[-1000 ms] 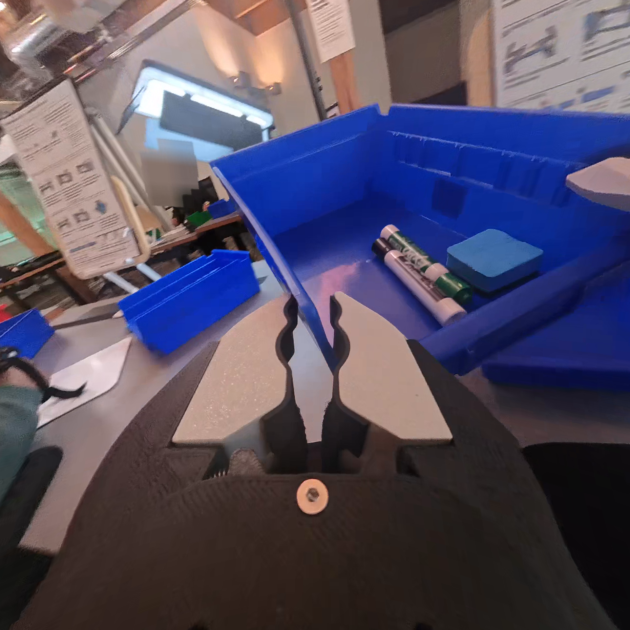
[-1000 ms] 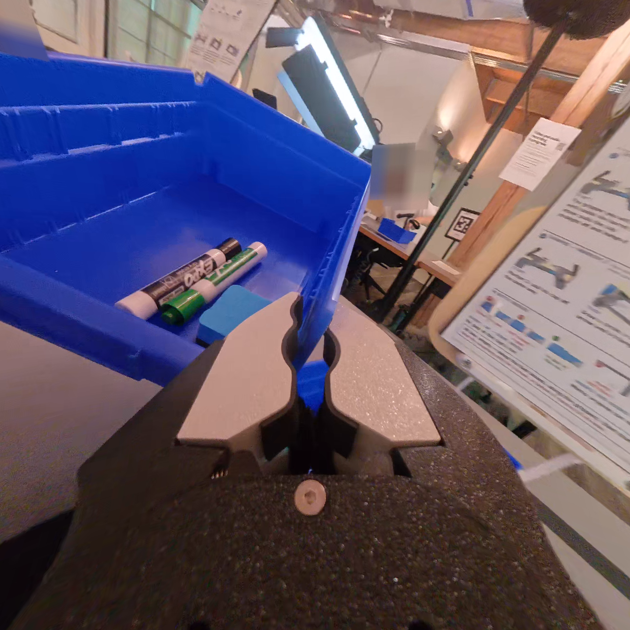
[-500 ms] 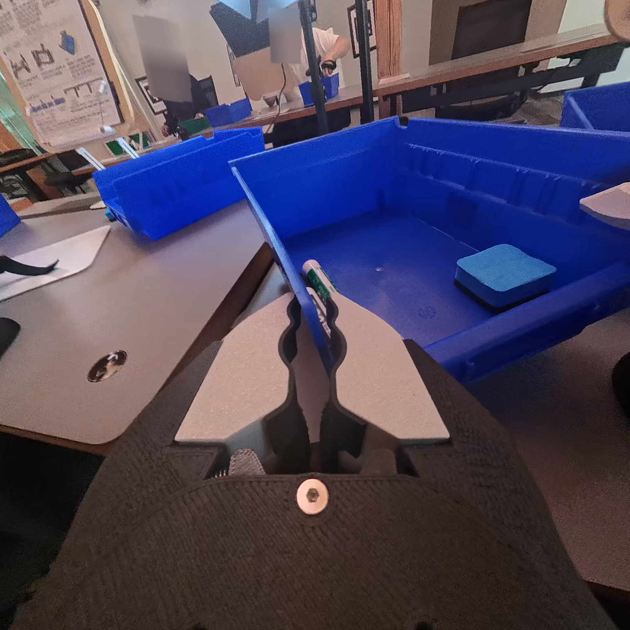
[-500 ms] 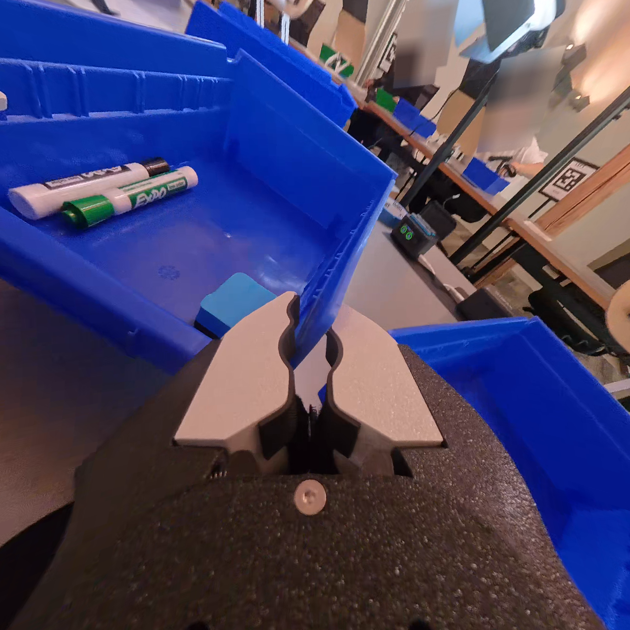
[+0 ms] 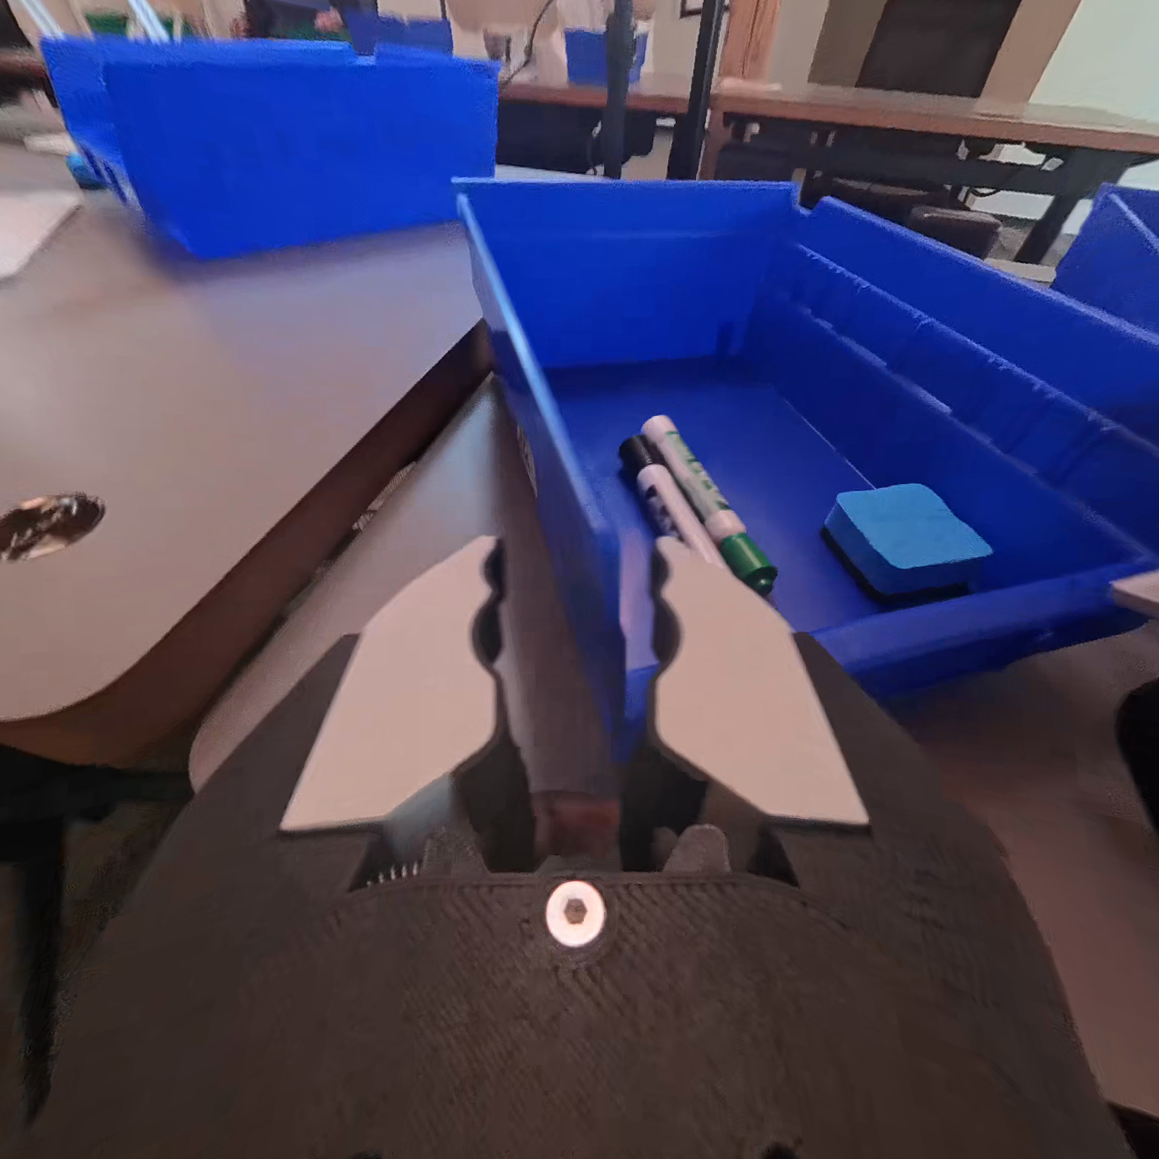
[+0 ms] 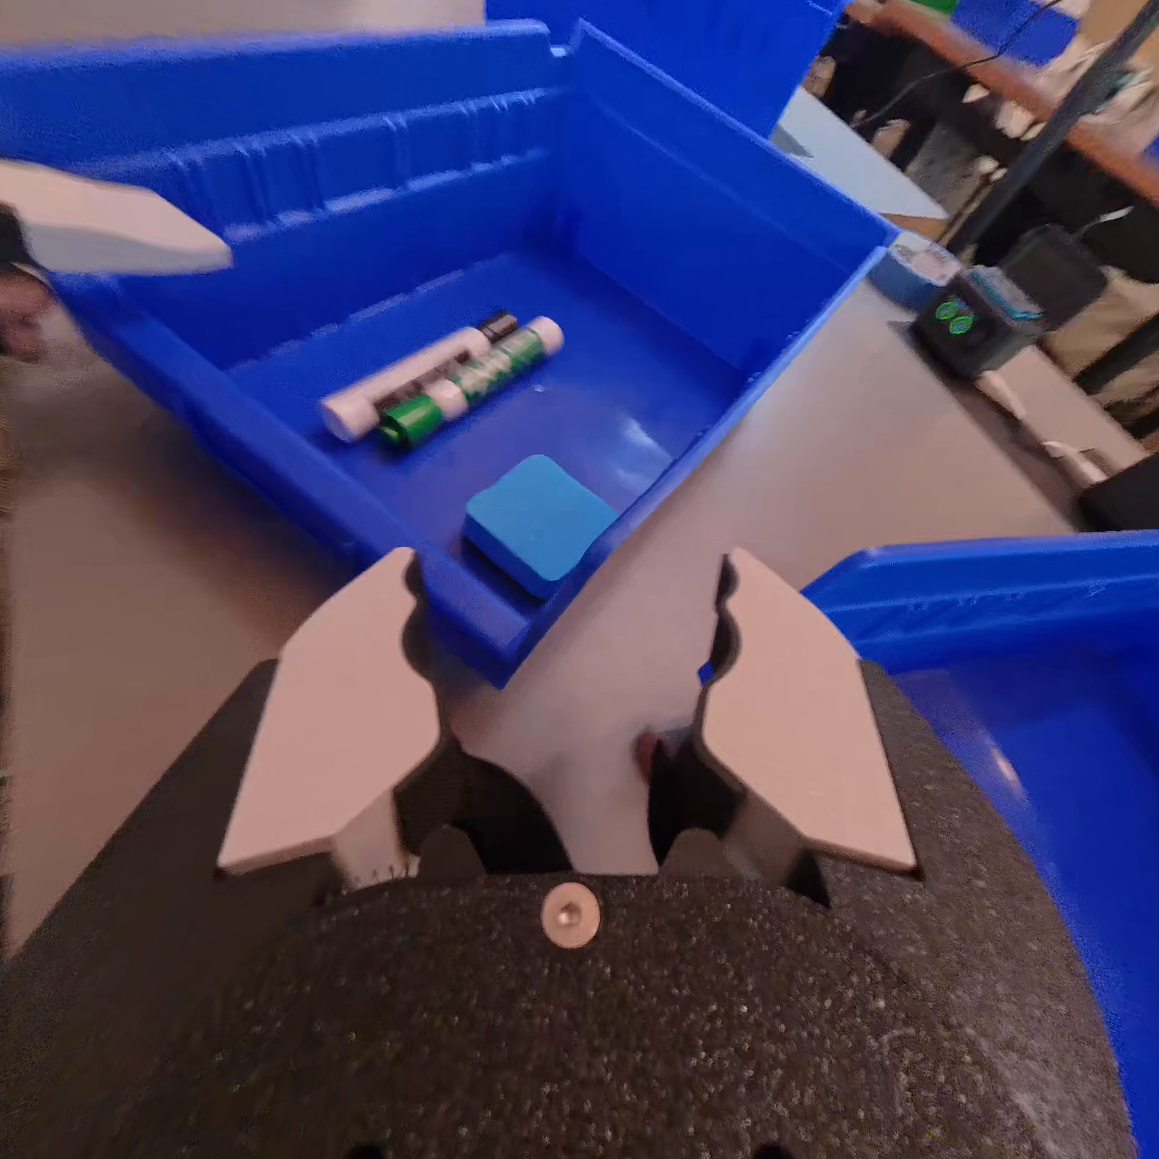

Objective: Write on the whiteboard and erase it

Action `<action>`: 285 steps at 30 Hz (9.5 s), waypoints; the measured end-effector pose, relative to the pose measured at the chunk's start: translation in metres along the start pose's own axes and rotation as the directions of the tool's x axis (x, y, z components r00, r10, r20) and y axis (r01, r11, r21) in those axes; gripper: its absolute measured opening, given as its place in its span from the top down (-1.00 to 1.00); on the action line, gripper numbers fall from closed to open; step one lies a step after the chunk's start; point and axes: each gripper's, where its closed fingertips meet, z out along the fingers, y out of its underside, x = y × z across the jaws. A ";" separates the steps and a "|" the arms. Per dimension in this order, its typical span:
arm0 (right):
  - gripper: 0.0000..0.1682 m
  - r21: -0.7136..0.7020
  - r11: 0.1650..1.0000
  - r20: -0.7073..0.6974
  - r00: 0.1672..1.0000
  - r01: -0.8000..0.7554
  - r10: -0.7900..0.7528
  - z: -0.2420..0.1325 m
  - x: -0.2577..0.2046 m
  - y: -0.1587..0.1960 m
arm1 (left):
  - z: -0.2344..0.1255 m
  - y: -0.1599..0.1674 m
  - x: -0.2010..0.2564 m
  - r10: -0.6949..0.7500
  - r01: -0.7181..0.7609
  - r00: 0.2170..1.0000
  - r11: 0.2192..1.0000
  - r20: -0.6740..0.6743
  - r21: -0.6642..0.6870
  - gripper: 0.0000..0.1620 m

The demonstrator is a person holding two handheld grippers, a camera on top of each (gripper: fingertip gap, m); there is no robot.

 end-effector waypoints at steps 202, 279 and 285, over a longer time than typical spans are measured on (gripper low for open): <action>0.79 0.495 0.869 0.217 0.972 -0.025 -0.096 -0.296 0.148 0.068 | -0.061 -0.021 0.517 0.465 -0.226 -0.285 0.817 -0.838 0.530 0.77; 0.78 0.096 0.983 0.247 0.953 0.156 -0.175 -0.152 0.208 0.143 | 0.095 0.051 0.455 0.253 -0.623 0.243 0.781 -0.936 0.049 0.78; 0.78 0.094 0.983 0.250 0.952 0.155 -0.174 -0.152 0.207 0.144 | 0.095 0.052 0.455 0.256 -0.626 0.243 0.778 -0.936 0.050 0.78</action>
